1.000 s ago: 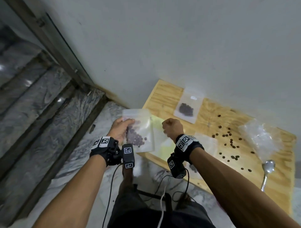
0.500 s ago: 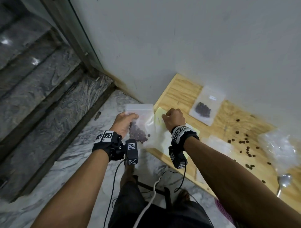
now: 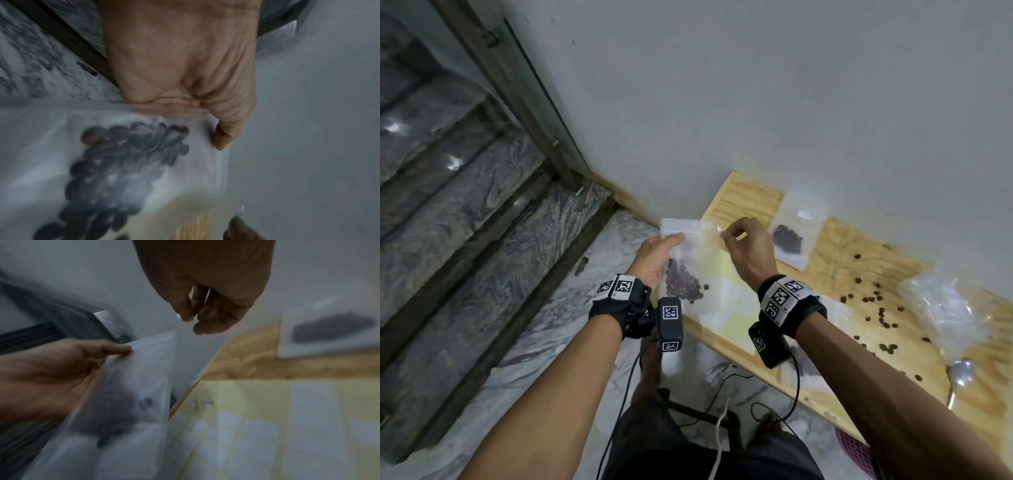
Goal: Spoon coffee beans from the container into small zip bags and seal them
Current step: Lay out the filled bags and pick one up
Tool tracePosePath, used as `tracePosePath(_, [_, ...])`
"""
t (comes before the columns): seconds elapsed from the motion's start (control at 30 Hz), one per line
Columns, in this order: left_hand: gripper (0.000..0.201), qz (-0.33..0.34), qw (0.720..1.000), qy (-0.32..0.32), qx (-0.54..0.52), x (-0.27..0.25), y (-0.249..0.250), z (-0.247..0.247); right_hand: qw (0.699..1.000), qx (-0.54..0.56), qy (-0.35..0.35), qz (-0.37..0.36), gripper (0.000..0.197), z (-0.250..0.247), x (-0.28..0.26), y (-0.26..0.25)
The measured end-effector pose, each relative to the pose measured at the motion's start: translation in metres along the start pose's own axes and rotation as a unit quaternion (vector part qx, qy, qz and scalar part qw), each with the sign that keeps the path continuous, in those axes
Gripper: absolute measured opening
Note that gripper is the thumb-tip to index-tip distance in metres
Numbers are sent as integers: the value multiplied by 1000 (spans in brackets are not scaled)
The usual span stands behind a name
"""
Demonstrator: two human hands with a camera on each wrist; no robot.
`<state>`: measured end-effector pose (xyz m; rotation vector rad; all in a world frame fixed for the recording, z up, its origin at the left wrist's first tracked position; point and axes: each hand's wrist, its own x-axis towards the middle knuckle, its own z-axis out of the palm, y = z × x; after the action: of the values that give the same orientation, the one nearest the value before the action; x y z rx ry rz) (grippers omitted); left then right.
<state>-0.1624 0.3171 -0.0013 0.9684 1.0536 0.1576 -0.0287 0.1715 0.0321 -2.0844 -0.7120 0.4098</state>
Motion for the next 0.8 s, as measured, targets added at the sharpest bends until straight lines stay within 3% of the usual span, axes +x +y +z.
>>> tracePosePath(0.1, [40, 31, 997, -66, 40, -27, 21, 38, 997, -43, -31, -51, 15, -24, -12, -9])
tracePosePath(0.13, [35, 41, 994, -87, 55, -31, 24, 49, 996, -57, -30, -60, 15, -32, -15, -10])
tracePosePath(0.43, [26, 73, 975, -170, 126, -55, 32, 126, 991, -108, 65, -37, 17, -85, -32, 6])
tracePosePath(0.63, [32, 75, 963, -202, 159, -64, 33, 161, 979, -158, 127, 3, 21, -110, -42, 11])
tracePosePath(0.73, [27, 89, 960, -208, 163, -66, 36, 171, 967, -145, 205, 49, 49, -116, -44, 16])
tracePosePath(0.8, [27, 97, 959, -208, 167, -66, 39, 174, 971, -41, 209, 113, 75, -125, -40, 18])
